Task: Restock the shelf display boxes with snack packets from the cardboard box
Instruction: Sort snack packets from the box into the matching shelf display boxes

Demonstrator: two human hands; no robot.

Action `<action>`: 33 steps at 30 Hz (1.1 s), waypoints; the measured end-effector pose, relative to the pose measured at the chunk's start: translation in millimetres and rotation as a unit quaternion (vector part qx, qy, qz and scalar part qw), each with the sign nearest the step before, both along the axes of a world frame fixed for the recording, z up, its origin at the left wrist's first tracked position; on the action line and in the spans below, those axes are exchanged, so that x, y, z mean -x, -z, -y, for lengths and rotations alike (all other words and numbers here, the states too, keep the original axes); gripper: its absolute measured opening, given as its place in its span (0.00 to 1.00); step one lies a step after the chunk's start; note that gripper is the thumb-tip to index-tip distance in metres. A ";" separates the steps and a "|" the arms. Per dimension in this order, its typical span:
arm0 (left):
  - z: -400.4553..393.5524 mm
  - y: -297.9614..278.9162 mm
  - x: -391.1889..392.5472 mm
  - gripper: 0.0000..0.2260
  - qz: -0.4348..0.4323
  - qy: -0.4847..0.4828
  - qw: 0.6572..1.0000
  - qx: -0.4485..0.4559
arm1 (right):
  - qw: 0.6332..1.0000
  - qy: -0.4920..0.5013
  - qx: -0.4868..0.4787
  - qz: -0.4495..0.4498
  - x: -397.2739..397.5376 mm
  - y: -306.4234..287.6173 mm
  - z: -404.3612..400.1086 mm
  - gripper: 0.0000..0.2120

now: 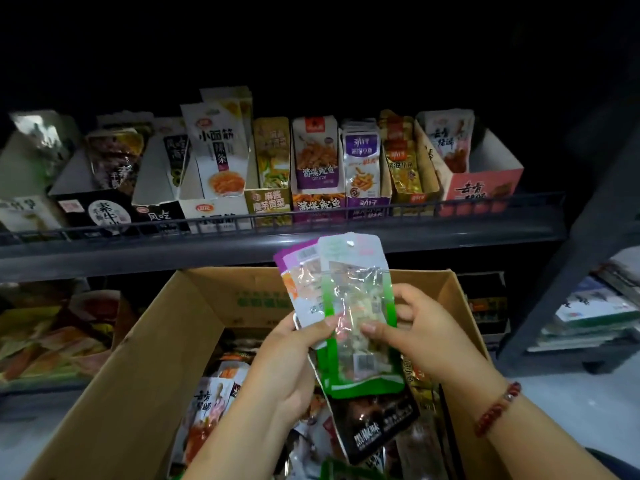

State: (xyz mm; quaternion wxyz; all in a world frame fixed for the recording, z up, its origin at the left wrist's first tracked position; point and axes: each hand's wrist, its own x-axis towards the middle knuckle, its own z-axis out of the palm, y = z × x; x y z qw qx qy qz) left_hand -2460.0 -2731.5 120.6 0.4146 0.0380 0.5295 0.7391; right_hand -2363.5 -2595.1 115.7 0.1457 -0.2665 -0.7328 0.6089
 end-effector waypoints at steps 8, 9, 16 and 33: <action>3.2 -3.4 3.5 0.11 -0.053 -0.011 0.999 0.001 | 0.994 0.022 0.085 -0.064 -6.0 -2.1 -3.9 0.21; 3.9 -4.4 5.1 0.11 -0.066 -0.028 0.997 0.007 | 0.992 0.040 0.088 -0.079 -6.7 -2.8 -4.2 0.19; 11.3 -11.9 18.9 0.12 -0.190 -0.100 0.976 0.034 | 0.988 0.113 0.002 -0.104 -6.9 -11.4 -4.2 0.11; 34.5 -62.9 53.5 0.08 -0.252 -0.079 0.965 0.001 | 0.976 -0.025 -0.184 -0.116 64.7 -55.4 47.6 0.14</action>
